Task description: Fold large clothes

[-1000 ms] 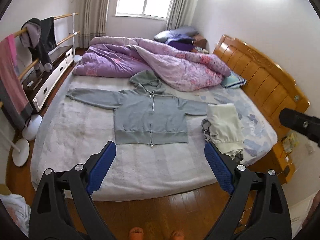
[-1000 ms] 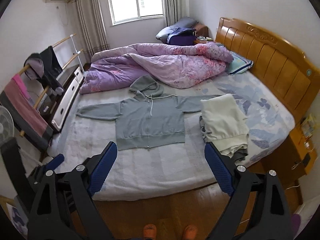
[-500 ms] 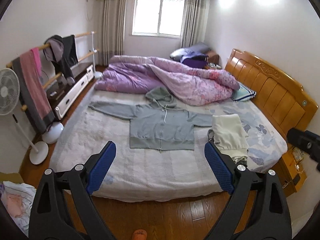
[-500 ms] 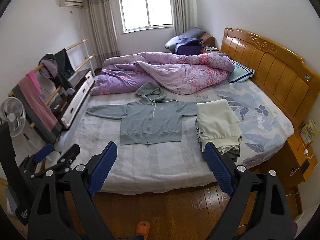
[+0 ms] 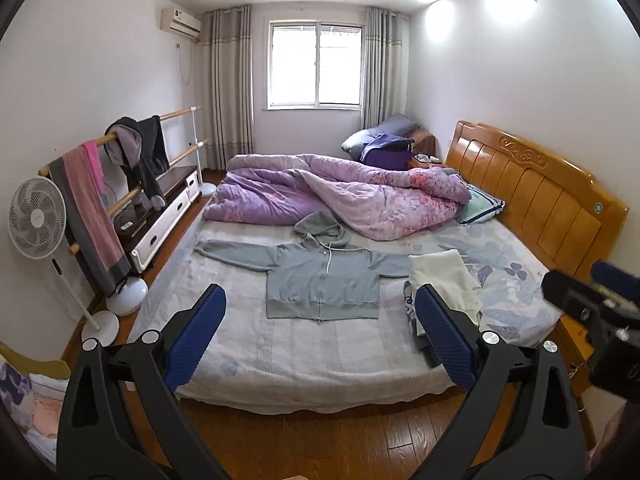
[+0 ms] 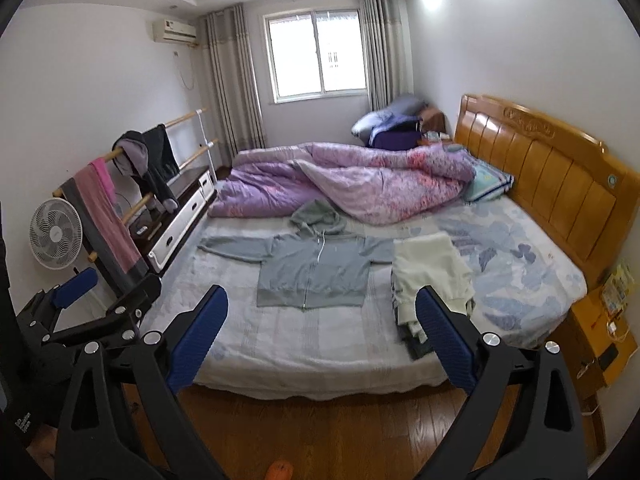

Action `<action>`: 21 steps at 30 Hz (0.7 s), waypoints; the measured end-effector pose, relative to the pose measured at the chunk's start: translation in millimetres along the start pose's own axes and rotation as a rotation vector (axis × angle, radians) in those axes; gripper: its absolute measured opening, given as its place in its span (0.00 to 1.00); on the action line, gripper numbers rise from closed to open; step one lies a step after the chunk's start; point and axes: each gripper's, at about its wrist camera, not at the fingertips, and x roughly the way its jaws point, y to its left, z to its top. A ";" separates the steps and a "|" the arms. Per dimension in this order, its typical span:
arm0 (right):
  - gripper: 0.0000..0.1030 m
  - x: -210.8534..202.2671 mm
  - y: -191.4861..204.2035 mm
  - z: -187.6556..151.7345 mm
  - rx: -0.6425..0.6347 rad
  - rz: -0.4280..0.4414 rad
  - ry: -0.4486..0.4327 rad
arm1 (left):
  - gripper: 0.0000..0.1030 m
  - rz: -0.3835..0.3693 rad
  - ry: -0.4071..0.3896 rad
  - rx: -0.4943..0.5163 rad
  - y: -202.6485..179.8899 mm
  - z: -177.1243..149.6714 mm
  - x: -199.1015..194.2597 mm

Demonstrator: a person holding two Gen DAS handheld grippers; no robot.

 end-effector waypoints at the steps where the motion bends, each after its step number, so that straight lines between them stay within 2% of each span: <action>1: 0.90 -3.0 0.1 1.6 -0.005 -0.008 -0.009 | 0.93 0.006 -0.009 0.005 -1.4 2.1 -3.1; 13: 0.91 -6.8 14.2 10.7 -0.033 -0.003 -0.041 | 0.93 -0.005 -0.021 -0.027 19.5 16.9 -5.6; 21: 0.92 -3.5 31.8 16.8 -0.060 -0.048 -0.062 | 0.93 -0.031 -0.020 -0.030 38.7 24.7 -0.9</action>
